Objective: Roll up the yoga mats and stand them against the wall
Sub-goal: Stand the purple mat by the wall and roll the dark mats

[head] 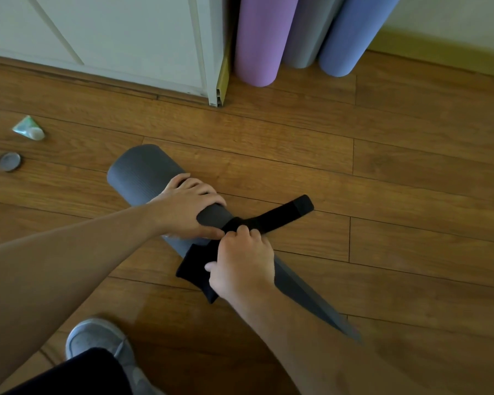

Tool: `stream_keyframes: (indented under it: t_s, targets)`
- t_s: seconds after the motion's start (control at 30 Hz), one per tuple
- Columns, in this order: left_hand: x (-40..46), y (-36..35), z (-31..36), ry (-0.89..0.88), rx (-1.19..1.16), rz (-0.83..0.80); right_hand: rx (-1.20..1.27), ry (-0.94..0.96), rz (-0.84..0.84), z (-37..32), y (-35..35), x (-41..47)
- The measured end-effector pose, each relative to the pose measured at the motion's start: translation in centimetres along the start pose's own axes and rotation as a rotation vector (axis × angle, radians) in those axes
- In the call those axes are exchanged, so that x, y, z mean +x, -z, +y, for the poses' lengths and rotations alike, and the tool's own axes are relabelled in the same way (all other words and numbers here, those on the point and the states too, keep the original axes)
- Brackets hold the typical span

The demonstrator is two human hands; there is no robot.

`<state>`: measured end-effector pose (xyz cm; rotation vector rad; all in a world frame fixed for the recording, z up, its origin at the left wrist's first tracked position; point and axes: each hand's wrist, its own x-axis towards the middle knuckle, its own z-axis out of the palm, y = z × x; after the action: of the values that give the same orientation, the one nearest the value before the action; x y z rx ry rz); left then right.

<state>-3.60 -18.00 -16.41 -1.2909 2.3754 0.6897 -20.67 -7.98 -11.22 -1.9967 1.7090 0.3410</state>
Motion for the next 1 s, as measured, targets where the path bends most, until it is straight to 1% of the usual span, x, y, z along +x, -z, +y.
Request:
stream_keyframes:
  t_s: [0.2,0.3,0.4,0.47,0.63,0.67,0.73,0.8,0.87,0.93,0.97,1.0]
  targets:
    - [0.2,0.1,-0.2,0.011,-0.027,-0.027,0.169,0.014,0.045,0.5,-0.7,-1.0]
    - [0.9,0.7,-0.2,0.042,-0.075,-0.067,0.235,-0.069,0.124,1.7,0.1,-0.2]
    - [0.9,1.0,-0.2,0.014,-0.092,-0.107,0.273,-0.128,0.144,2.6,0.1,0.5]
    - [0.7,1.0,-0.2,-0.007,-0.078,-0.105,0.314,-0.153,0.158,2.9,-0.1,0.8]
    - [0.7,0.8,-0.1,0.020,-0.047,-0.050,0.440,-0.215,0.187,3.0,-1.2,1.1]
    - [0.8,0.7,-0.1,0.021,-0.044,-0.044,0.430,-0.240,0.217,2.9,-1.7,0.8]
    - [0.9,0.6,-0.1,0.024,-0.049,-0.038,0.335,-0.322,0.260,3.1,-2.9,-0.3]
    - [0.8,0.3,-0.1,0.018,-0.060,-0.029,0.356,-0.406,0.289,3.6,-4.1,-1.2]
    - [0.5,0.0,-0.2,0.005,-0.093,-0.005,0.391,-0.405,0.357,4.1,-4.9,-1.7]
    - [0.2,0.0,-0.4,0.004,-0.148,0.024,0.333,-0.381,0.391,4.3,-5.4,-1.5]
    - [0.2,-0.1,-0.4,0.009,-0.166,0.034,0.315,-0.367,0.384,4.3,-5.4,-1.3]
    - [0.1,-0.1,-0.3,0.017,-0.173,0.043,0.318,-0.360,0.340,4.4,-5.1,-1.0]
